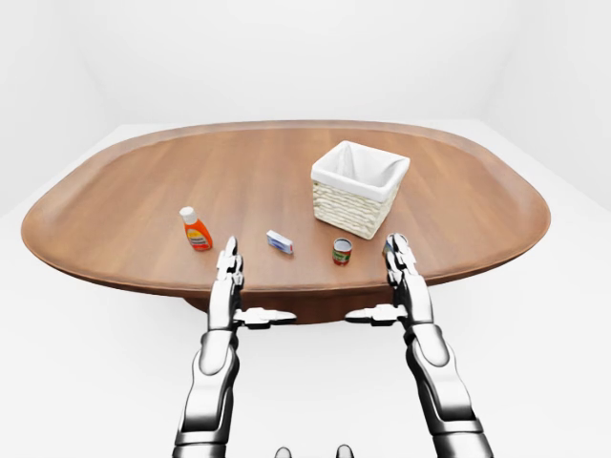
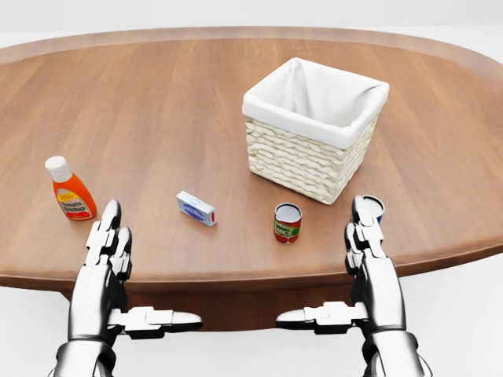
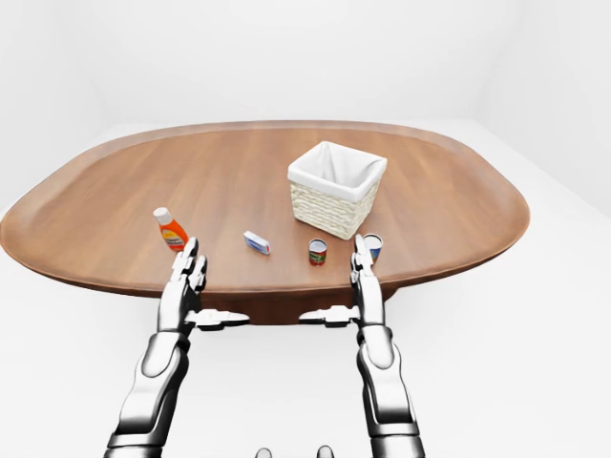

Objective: Pick up the ketchup, and put it in the basket.

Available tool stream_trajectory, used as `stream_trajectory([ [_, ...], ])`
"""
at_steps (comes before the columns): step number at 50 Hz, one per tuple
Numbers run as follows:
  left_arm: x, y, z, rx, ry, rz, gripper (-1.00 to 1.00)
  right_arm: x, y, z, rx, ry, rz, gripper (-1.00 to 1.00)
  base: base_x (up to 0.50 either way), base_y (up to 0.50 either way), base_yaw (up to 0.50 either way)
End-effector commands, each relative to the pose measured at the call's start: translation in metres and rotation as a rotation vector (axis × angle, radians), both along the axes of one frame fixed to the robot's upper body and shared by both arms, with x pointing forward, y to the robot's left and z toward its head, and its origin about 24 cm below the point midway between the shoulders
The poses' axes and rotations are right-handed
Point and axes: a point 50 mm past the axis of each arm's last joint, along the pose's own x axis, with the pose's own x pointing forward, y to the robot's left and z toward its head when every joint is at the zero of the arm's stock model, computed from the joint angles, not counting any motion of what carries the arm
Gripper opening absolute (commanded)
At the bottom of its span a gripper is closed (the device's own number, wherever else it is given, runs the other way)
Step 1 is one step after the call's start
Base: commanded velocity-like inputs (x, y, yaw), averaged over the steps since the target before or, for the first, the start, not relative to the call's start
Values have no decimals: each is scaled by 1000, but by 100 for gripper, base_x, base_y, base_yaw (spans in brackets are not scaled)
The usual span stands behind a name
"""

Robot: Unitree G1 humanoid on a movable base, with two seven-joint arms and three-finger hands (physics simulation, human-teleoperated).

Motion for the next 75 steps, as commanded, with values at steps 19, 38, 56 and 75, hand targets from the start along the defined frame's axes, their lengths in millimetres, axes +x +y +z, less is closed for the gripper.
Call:
stream_trajectory([
  [19, -9, 3, 7, 14, -20, 5, 100, -6, -3, 6, -23, -20, 2, 100, 0, 0, 0],
  [38, -52, 18, 70, 12, -235, 59, 100, -47, -2, 67, -54, -232, -19, 100, 0, 0, 0],
  [56, -53, 17, 68, 3, -226, 55, 100, -47, 1, 59, -31, -202, 15, 100, 0, 0, 0],
  [75, -54, 14, 67, 7, -221, 38, 100, -49, 0, 62, -48, -225, 4, 100, 0, 29, 0],
])
